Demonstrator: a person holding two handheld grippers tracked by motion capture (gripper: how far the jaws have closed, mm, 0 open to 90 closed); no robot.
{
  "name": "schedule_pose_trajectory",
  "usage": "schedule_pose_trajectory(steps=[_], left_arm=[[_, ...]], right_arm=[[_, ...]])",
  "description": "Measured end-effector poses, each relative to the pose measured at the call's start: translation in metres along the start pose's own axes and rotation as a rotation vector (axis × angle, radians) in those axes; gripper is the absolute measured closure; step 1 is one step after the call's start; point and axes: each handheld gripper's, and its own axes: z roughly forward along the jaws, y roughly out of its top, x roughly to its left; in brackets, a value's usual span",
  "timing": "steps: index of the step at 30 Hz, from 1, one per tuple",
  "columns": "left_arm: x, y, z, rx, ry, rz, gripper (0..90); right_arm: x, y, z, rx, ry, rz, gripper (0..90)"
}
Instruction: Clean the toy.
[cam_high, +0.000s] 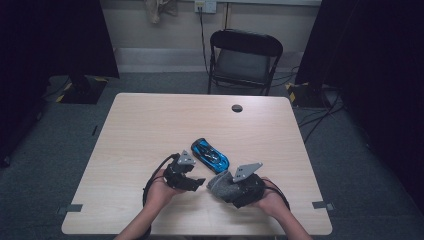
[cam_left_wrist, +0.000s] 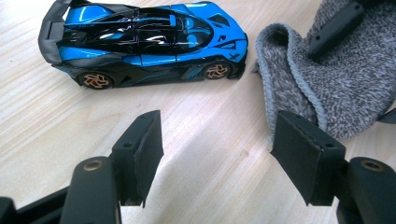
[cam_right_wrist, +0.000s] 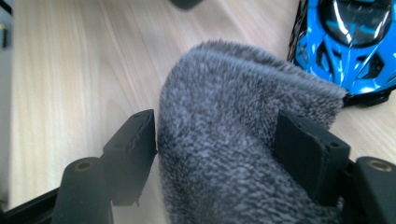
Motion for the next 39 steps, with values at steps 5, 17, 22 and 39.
schedule_pose_trajectory(steps=[5,17,22,39], left_arm=[[0.004,0.004,0.002,-0.009,0.003,0.000,32.9],[0.024,0.040,0.026,-0.025,0.030,0.020,30.0],[0.028,0.051,0.036,-0.029,0.052,0.056,28.1],[0.037,0.049,0.057,-0.003,0.089,0.040,23.5]], right_arm=[[-0.001,-0.005,0.003,0.002,-0.016,0.014,34.3],[-0.009,-0.009,0.004,-0.003,-0.049,0.084,60.2],[-0.010,-0.009,0.004,-0.002,-0.056,0.099,64.4],[-0.011,-0.014,0.004,-0.034,-0.049,0.114,64.4]])
